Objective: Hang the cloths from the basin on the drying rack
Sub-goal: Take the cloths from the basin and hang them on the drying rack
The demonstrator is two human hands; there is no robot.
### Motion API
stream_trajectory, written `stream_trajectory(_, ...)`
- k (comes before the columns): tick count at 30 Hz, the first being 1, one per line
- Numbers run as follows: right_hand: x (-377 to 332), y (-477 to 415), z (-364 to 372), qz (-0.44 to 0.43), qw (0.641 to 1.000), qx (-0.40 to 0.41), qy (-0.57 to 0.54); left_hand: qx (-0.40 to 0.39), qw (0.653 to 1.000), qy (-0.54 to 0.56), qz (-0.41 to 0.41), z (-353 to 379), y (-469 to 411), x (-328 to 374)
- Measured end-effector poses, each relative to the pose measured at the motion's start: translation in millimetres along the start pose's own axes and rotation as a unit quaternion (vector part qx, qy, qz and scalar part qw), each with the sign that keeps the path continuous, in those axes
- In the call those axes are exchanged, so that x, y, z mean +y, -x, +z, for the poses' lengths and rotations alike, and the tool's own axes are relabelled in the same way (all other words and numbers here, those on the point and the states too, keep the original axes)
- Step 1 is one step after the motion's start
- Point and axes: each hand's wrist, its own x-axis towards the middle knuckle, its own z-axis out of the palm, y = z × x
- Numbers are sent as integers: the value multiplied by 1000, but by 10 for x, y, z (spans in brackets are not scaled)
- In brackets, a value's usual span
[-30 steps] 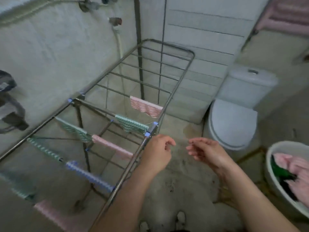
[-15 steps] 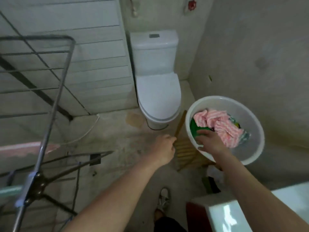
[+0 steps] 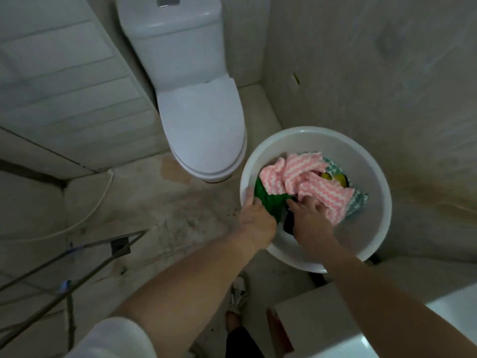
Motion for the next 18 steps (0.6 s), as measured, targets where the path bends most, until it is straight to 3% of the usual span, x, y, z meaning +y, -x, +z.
stream_trajectory(3, -42, -19, 9, 35, 998, 54, 6, -54, 997, -45, -32, -45, -254, 61)
stream_trajectory(5, -67, -31, 10, 37, 995, 86, 36, -50, 997, -45, -44, -44, -377, 69)
stream_trajectory(14, 43, -130, 48, -34, 990, 113, 71, 121, 990, 68, -15, -138, -490, -148)
stream_trajectory(16, 46, -133, 63, -27, 991, 129, 30, 170, 975, 142, -7, -178, -405, -234)
stream_trajectory(18, 37, -135, 19, -9, 987, 159, -35, 238, 922, 304, -18, -189, -298, -327)
